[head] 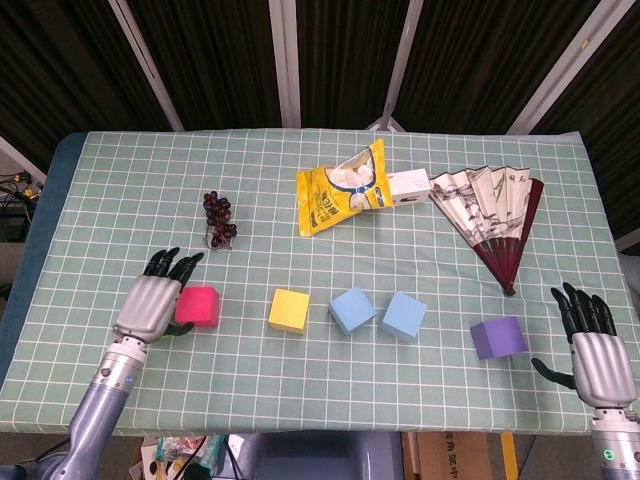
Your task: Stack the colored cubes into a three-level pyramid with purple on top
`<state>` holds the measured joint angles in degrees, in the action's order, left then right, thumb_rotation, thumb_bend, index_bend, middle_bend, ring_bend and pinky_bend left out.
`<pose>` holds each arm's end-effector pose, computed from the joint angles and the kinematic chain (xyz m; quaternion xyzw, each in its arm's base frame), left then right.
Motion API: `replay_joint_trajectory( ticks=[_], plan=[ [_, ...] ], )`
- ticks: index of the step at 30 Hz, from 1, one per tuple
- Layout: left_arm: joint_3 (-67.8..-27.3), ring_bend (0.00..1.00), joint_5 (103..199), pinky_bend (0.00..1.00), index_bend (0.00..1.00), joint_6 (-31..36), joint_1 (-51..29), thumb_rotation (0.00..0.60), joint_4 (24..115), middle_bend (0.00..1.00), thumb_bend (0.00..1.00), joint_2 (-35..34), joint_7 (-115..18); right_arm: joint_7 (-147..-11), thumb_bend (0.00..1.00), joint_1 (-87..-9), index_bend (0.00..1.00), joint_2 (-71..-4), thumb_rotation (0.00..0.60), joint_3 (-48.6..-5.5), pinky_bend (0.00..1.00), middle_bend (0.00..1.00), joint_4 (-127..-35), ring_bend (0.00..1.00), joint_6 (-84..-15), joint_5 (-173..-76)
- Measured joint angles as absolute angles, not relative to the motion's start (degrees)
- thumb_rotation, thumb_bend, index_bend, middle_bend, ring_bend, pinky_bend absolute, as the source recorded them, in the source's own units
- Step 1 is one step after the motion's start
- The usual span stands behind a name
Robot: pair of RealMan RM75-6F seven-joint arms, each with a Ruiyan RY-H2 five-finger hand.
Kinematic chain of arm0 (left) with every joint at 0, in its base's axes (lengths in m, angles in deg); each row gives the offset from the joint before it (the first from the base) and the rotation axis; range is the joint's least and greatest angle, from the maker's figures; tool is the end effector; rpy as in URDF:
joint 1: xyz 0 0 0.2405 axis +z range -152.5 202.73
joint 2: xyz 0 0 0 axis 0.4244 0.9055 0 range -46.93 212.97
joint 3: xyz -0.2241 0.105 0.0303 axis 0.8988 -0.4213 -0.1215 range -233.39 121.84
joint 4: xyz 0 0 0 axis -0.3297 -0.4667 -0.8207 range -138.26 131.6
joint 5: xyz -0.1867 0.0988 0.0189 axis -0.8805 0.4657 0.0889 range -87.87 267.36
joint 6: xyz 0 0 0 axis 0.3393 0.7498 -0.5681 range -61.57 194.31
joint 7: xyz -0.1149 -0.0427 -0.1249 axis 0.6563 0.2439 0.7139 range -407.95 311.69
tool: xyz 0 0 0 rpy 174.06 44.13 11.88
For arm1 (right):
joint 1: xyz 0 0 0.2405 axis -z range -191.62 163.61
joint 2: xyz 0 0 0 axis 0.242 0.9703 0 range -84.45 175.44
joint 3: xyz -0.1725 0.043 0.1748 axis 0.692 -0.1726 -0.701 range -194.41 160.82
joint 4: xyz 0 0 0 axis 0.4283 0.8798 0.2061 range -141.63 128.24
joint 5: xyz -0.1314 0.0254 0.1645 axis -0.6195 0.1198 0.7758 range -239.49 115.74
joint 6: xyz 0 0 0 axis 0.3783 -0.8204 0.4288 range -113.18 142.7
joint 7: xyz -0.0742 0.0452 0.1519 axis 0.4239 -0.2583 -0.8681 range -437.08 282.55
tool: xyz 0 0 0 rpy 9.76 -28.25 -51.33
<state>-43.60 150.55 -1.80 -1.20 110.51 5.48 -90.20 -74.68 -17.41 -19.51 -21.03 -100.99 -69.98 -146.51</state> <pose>-0.1436 0.2929 0.0424 -0.6993 -0.3857 -0.3455 0.4928 -0.3043 -0.2084 0.1504 0.5792 -0.3970 0.3851 0.5988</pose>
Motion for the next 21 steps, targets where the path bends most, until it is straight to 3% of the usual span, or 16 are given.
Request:
replay_joint_trajectory(
  ticks=[21],
  plan=[
    [-41.27, 0.0, 134.88, 0.0, 0.0, -0.23, -17.19, 0.6, 104.88, 0.18, 0.13, -8.96, -102.82, -76.3, 0.14, -17.33, 0.0, -18.94, 0.6, -21.62, 0.0, 0.0, -101.62, 0.0, -69.33, -144.44]
  ],
)
